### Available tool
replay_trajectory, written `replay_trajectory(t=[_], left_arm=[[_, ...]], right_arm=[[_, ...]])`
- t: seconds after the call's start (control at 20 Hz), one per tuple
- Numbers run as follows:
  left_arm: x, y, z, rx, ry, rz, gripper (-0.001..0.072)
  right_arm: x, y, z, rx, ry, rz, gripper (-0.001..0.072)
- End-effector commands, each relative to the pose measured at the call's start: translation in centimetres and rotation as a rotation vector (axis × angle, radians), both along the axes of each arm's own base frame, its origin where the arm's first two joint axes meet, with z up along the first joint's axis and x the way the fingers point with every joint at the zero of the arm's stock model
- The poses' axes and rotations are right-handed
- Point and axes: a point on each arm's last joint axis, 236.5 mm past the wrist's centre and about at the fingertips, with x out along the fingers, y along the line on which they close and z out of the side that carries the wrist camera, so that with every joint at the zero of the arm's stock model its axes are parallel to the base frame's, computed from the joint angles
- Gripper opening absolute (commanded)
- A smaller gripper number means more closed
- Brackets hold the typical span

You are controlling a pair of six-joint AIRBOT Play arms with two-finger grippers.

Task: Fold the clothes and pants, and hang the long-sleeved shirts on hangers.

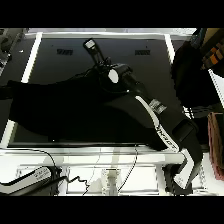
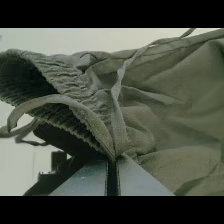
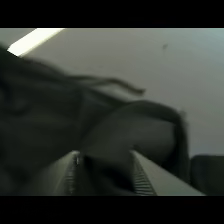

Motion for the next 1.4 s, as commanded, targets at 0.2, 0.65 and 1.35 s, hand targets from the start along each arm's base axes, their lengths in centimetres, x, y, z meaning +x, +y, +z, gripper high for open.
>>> replay_trajectory(t=[0.2,0.65,1.35], left_arm=[[-1.3,2.1,-1.6,0.112,0.079,-0.002,0.0019],[-1.0,3.0,-1.4,0.148,0.063,0.019,0.0019],[-1.0,2.9,-1.7,0.142,0.065,0.018,0.0019]], right_arm=[[4.0,-13.3,-3.1,-0.034,0.276,-0.348,0.0376],[1.7,-29.6,-11.1,0.018,0.732,-0.761,0.0376],[-0.1,-22.7,-18.5,0.466,0.931,-1.059,0.0435]])
